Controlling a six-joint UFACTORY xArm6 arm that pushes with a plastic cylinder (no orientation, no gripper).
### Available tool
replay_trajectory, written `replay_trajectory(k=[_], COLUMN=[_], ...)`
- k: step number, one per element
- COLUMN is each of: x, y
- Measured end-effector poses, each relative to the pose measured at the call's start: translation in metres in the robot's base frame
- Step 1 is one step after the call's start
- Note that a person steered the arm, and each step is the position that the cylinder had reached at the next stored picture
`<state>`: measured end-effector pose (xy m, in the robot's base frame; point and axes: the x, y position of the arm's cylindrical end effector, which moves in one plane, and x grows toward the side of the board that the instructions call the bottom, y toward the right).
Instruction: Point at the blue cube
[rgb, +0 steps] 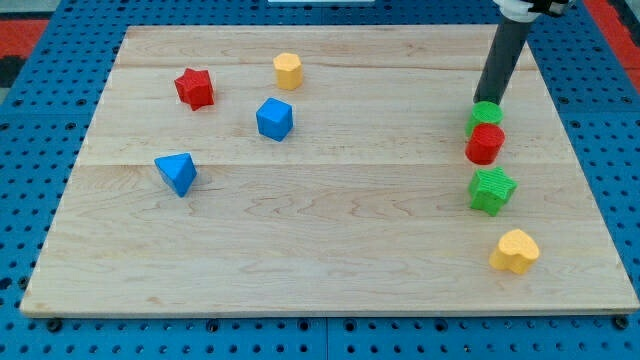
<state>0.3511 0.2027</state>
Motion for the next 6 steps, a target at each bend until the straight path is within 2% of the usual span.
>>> replay_trajectory(k=[2, 3, 4, 6], x=[0.004, -0.018, -0.013, 0.061], y=[-0.002, -0.017, -0.080, -0.194])
